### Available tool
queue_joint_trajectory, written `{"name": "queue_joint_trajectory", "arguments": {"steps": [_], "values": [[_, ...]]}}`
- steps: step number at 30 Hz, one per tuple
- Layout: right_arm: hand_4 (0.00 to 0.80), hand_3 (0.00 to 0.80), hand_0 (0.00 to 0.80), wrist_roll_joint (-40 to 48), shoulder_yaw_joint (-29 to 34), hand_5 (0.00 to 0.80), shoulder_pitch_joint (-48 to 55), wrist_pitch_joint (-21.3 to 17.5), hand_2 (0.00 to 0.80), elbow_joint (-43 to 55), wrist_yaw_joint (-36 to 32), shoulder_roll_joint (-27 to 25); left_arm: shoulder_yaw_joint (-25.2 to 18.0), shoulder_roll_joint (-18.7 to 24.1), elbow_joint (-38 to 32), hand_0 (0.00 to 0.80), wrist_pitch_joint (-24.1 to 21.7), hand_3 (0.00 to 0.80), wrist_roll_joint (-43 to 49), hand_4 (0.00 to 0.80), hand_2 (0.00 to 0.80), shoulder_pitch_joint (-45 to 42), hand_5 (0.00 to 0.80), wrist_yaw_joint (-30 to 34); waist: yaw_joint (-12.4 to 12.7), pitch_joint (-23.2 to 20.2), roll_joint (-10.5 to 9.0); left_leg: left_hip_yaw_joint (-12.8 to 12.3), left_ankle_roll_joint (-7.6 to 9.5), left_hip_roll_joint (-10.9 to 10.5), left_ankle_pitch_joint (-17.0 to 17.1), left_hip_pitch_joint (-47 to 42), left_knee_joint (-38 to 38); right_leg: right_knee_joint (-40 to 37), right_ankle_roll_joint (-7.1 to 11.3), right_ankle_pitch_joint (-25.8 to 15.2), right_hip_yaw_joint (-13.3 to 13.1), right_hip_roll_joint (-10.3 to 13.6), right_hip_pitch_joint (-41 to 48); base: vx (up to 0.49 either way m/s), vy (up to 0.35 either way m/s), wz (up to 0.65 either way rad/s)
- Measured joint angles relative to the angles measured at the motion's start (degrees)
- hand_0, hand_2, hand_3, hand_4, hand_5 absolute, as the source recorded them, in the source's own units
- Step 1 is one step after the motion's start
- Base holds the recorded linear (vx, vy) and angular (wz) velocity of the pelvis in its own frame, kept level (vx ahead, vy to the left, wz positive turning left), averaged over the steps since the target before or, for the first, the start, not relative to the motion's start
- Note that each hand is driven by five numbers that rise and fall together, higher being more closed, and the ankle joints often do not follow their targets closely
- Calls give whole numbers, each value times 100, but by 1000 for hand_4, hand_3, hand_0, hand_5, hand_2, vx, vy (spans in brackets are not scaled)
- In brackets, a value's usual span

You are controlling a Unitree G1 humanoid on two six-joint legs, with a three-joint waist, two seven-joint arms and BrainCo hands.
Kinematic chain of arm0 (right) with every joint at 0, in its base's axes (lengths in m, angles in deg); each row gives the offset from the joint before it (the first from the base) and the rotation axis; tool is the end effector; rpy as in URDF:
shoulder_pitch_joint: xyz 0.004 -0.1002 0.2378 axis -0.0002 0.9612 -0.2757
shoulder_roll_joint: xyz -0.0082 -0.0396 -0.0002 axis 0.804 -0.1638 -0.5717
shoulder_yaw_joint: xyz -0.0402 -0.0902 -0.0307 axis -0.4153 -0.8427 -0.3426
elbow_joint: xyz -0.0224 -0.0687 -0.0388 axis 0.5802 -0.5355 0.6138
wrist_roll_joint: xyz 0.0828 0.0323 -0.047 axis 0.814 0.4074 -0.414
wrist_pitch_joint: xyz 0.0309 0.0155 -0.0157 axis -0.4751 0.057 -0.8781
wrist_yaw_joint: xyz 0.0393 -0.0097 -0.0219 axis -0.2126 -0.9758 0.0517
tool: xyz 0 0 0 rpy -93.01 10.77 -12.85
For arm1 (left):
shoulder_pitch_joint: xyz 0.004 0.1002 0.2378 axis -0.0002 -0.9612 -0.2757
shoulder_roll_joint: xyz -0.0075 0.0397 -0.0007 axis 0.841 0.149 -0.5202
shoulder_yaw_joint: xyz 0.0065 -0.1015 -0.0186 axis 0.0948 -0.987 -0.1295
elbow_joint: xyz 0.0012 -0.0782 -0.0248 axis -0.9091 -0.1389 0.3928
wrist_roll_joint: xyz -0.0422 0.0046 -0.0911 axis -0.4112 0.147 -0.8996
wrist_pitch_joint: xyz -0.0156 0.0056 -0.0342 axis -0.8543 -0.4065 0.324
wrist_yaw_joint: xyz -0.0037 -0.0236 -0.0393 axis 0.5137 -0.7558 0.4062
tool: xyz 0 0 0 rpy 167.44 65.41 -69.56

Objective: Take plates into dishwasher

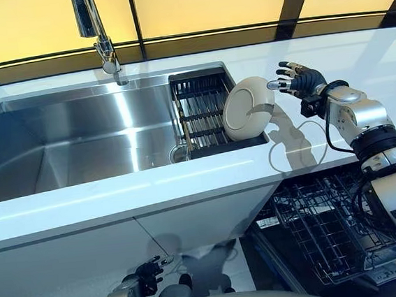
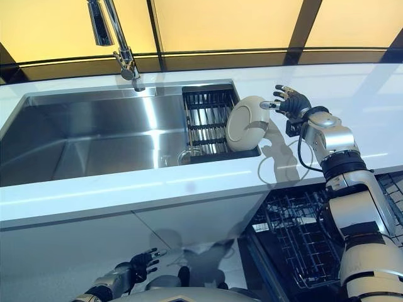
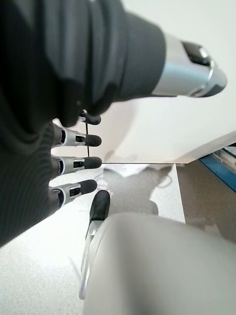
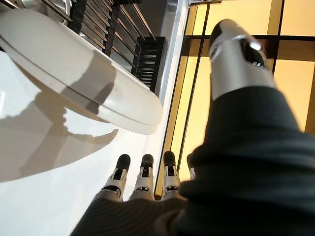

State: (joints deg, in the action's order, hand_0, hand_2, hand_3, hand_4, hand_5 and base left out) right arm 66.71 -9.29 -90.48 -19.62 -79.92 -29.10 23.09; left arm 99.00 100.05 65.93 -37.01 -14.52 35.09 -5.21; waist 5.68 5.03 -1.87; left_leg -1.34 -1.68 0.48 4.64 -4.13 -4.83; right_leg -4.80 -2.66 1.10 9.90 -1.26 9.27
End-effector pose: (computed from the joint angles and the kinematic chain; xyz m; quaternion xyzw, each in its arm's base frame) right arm 0.3432 -0.2499 0.1705 -0.0870 0.1198 0.0609 0.9871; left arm 0.1037 0.2162 -0.1064 -0.0822 0.5449 0.0043 0.8344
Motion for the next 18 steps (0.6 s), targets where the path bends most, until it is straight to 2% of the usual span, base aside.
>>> {"name": "queue_joint_trajectory", "arguments": {"steps": [3,10,18], "values": [[0,0,0,-35,6,0,-3,202,0,-241,-233,-65,1,11,1,0,-4,0,-3,0,0,4,0,27,-2,-35,-24,0,8,3,8,74,1,1,7,-5,1,-1,-69,0,0,0],[0,0,0,-610,-27,0,-369,1025,0,-1235,-1046,-464,0,77,14,0,4,0,-48,0,0,10,0,32,3,-35,-26,-1,17,-13,12,111,-1,0,11,-17,6,15,-108,14,-8,0],[0,0,0,-1253,-241,0,-777,1313,0,-1617,-1340,-802,-1,81,27,0,2,0,-52,0,0,11,0,31,-16,-29,-41,-9,19,-11,13,92,-1,-1,16,-21,-1,14,-96,14,-4,0]]}}
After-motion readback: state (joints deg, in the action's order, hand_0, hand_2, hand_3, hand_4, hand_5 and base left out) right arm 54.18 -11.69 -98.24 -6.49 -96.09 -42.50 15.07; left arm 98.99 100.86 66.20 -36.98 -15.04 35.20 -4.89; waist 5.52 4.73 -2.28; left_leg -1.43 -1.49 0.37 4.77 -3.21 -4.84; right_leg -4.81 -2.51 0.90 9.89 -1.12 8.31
